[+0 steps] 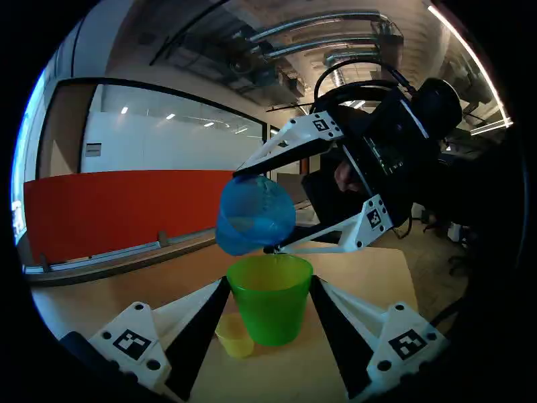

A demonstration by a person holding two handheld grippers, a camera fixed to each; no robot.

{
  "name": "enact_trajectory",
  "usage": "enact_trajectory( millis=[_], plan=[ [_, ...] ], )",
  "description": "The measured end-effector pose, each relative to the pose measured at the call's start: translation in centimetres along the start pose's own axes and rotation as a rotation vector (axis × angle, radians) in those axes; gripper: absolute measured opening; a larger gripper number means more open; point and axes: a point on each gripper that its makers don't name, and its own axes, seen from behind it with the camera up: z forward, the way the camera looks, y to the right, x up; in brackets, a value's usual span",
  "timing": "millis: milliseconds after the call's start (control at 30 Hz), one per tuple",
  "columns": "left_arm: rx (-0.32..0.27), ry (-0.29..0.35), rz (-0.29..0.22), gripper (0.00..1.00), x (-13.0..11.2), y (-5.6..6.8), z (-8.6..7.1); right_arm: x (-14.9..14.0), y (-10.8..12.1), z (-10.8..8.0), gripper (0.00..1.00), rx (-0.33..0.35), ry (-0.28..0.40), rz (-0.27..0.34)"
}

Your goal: Pour water

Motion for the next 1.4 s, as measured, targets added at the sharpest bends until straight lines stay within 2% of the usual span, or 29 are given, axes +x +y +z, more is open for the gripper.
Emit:
enact_trajectory(
  millis=[300, 1400],
  plan=[
    [-0.002, 0.003, 0.004, 0.87, 0.22, 0.05, -0.06, 0.19, 0.19, 0.13, 0.93, -0.002, -0.008, -0.037],
    [-0.002, 0.008, 0.011, 0.87, 0.39, 0.13, -0.04, 0.66, 0.95, -0.01, 0.93, -0.026, -0.014, -0.097]
  ],
)
